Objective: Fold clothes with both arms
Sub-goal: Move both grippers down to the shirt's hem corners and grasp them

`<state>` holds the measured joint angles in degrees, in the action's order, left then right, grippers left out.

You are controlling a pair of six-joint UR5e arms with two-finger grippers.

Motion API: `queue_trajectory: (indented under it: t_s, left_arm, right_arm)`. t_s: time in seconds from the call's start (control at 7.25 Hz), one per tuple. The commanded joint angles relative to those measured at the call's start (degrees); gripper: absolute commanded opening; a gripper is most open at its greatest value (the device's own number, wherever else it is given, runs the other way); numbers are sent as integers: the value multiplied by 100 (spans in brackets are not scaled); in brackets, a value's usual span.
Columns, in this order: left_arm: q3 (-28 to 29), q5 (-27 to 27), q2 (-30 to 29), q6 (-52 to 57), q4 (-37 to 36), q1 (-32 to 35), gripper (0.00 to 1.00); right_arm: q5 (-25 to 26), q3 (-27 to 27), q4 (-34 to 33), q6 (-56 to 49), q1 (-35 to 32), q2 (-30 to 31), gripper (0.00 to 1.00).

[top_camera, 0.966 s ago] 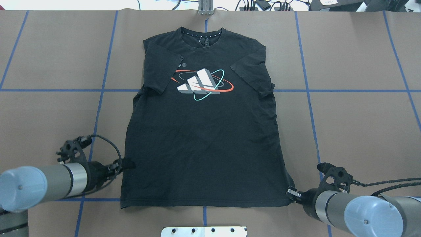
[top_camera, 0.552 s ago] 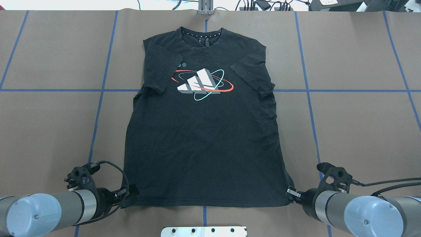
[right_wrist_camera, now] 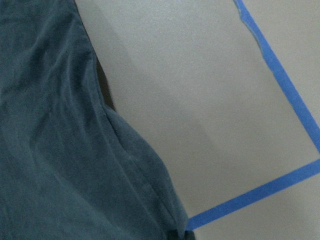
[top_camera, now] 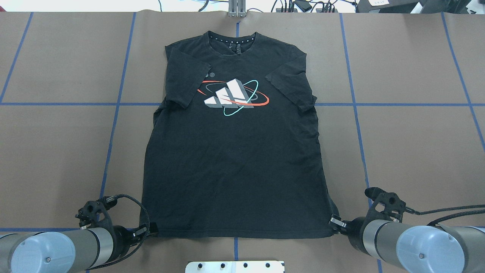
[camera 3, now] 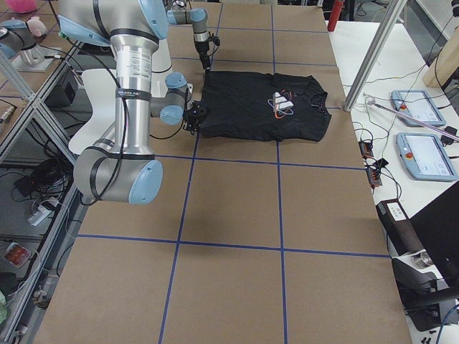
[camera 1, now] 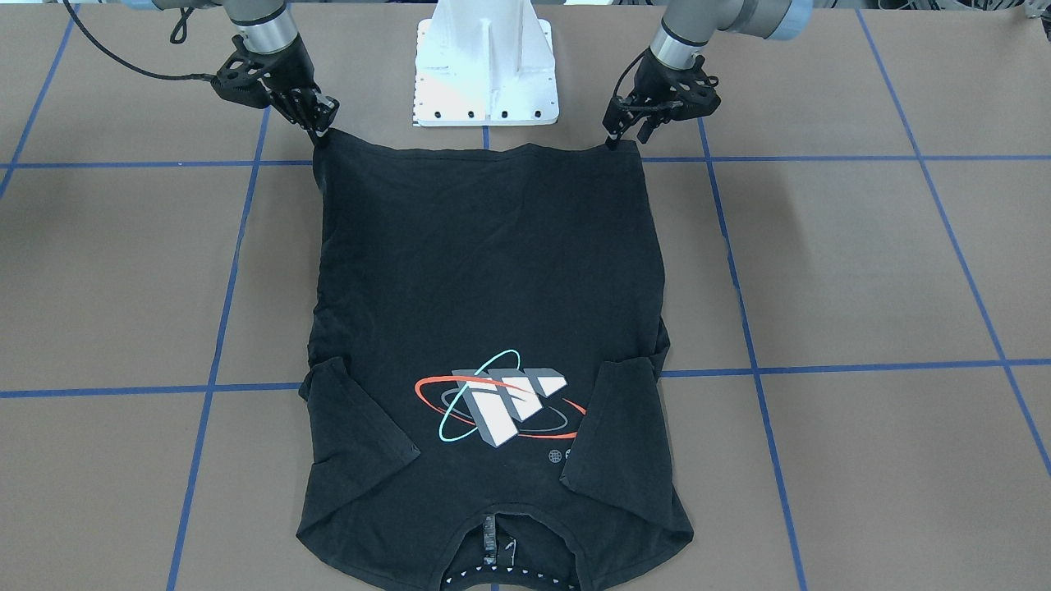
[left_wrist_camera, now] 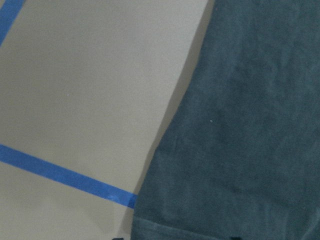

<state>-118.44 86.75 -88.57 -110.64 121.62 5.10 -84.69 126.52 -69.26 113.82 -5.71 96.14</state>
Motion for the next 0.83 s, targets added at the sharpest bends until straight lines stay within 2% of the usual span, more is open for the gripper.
queue_trajectory:
  t_s: [0.0, 0.14, 0.41, 0.55, 0.69]
  left_arm:
    - [14, 8, 6, -1, -15, -9, 70]
    - [31, 9, 6, -1, -15, -9, 62]
    - [58, 9, 6, -1, -15, -9, 27]
    - [41, 17, 6, -1, -15, -9, 3]
    - [23, 26, 6, -1, -15, 0, 0]
  right_arm:
    - [5, -5, 0, 0, 0, 2, 0]
    - [6, -5, 0, 0, 0, 2, 0]
    - [6, -5, 0, 0, 0, 2, 0]
    - [-3, -5, 0, 0, 0, 2, 0]
    - [-3, -13, 0, 0, 0, 2, 0]
